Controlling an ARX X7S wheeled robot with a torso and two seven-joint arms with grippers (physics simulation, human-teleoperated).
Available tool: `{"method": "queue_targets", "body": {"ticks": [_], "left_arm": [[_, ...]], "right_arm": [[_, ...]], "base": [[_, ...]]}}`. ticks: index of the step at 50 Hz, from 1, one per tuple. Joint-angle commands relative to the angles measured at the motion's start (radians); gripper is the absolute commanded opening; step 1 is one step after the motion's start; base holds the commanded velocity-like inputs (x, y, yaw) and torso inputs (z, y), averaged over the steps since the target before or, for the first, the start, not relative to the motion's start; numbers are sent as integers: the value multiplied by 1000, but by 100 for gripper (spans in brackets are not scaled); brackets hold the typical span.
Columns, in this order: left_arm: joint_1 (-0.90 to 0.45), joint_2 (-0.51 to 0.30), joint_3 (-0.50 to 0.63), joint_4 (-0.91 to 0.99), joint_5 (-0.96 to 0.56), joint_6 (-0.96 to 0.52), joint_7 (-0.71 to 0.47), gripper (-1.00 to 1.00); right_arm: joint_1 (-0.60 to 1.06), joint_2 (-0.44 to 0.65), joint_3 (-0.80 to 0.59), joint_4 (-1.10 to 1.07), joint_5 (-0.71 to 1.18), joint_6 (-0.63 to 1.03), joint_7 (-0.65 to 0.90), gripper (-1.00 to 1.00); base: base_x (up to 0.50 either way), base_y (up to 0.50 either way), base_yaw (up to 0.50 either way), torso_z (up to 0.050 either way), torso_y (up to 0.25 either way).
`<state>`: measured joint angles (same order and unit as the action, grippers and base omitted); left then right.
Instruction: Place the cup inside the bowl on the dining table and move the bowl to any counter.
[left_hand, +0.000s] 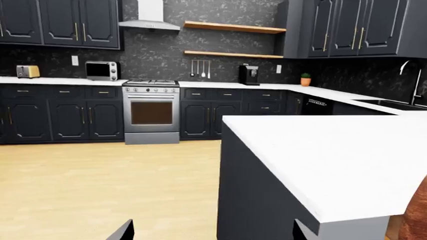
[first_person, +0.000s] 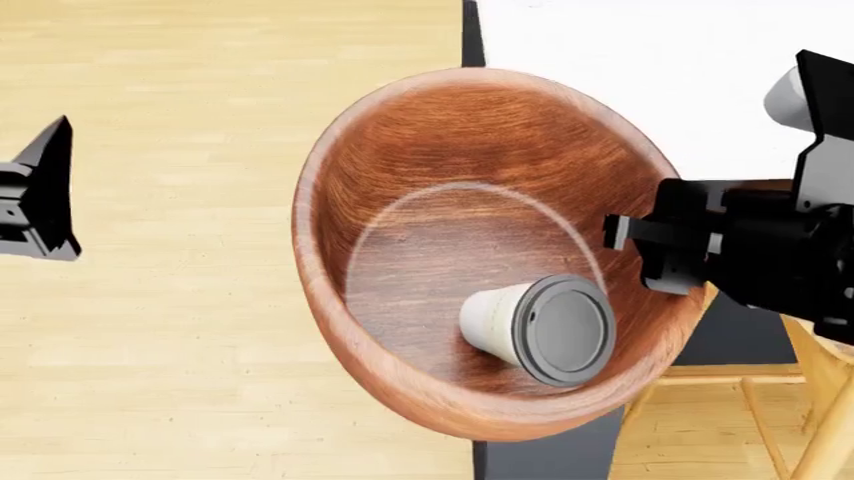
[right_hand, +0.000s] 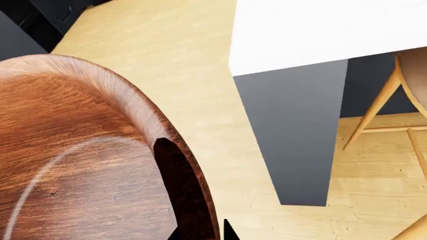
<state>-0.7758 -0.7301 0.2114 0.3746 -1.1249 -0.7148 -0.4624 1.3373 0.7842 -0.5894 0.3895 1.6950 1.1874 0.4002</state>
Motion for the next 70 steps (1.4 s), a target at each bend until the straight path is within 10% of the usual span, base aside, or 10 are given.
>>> {"method": "queue_targets", "body": {"ticks": [1,70], "left_arm": [[-3,-15,-7,0,-11,-4,10,100],[20,-19,-17,-13,-15,26,22,100]], "right_arm": [[-17,17,30,-34,36,-15,11,-100],[6,-63,-47,-26,-60,-33,-79,-100]], "base": [[25,499,0,0,0],[307,427,0,0,1]]}}
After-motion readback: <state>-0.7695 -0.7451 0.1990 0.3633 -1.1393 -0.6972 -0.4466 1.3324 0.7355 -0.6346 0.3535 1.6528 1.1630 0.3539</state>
